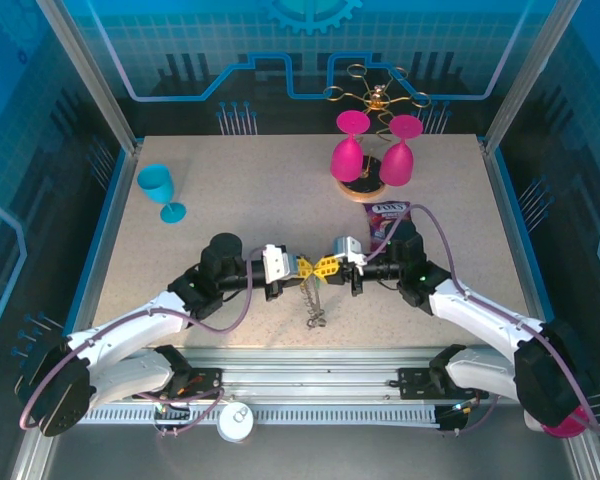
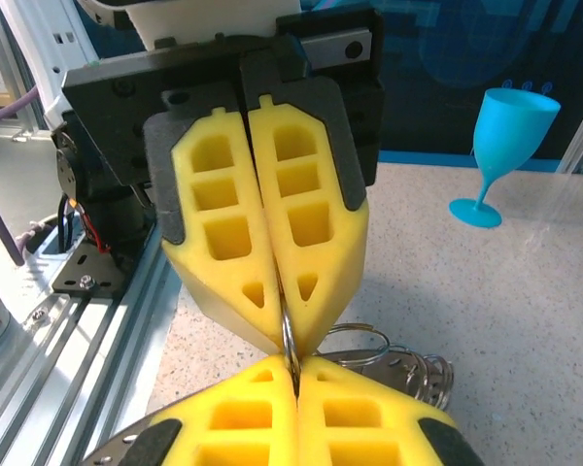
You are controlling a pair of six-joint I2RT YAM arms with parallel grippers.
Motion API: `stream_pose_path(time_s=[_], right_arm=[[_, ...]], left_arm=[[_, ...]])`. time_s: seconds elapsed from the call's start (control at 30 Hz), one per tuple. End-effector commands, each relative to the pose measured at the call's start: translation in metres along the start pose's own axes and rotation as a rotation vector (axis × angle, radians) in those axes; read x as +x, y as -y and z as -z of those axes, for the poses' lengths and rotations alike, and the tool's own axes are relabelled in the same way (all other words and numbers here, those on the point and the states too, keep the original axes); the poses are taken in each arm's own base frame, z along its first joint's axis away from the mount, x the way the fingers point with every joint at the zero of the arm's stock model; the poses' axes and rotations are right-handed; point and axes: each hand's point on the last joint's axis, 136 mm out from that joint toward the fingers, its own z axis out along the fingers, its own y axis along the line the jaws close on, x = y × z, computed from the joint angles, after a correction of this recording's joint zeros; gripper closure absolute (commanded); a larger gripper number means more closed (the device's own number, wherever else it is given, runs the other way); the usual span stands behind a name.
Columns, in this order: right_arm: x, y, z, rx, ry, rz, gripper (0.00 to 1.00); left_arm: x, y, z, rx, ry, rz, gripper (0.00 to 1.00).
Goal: Put the keys on the keyring
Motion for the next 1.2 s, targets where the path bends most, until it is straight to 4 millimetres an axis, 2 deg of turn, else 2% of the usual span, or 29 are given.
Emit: stream_pose_path(time_s=[0.0,0.13,0.27,0.37,0.43,0.53,0.57,0.67,0.77,1.0,1.1,1.17], right_arm=[[-0.004,-0.001,0.000,0.000,-0.105,0.047,1.00],[0.005,-0.013,-0.001,-0.040,-0.335,0.129,1.00],[0.001,-0.021,-0.007,-0.088,-0.484,0.189,1.00],[-0.016,-0.021,-0.012,-0.081,-0.453,0.211,1.00],[-0.028,-0.015,-0.011,-0.035,-0.378,0.200,0.98],[-0.037,-0.003,-0.001,0.025,-0.219,0.122,0.72],[-0.031,-0.001,0.003,0.038,-0.184,0.089,0.66],[-0.018,0.003,0.008,0.047,-0.118,0.028,0.62],[-0.010,0.003,0.006,0.035,-0.098,-0.005,0.61],[-0.008,0.000,-0.001,-0.016,-0.060,-0.040,0.60],[-0.007,0.001,-0.003,-0.020,-0.055,-0.042,0.67],[-0.008,0.002,-0.004,-0.023,-0.052,-0.039,0.77]], left_arm=[[-0.009,-0.006,-0.001,-0.020,-0.025,-0.045,0.87],[0.014,-0.015,-0.002,-0.044,-0.178,-0.042,0.84],[0.029,-0.017,-0.006,-0.029,-0.269,-0.016,0.91],[0.032,-0.016,-0.007,-0.012,-0.291,-0.013,1.00],[0.029,-0.015,-0.006,-0.010,-0.278,-0.025,1.00],[0.017,-0.009,-0.003,-0.004,-0.189,-0.065,1.00],[0.009,-0.007,-0.001,-0.008,-0.139,-0.085,1.00],[-0.003,-0.002,0.002,-0.006,-0.044,-0.108,1.00],[-0.011,0.002,0.004,0.007,0.002,-0.114,1.00],[-0.014,0.004,0.003,0.017,0.021,-0.113,1.00],[-0.017,0.004,0.003,0.017,0.040,-0.112,1.00],[-0.018,0.004,0.003,0.015,0.050,-0.106,1.00]])
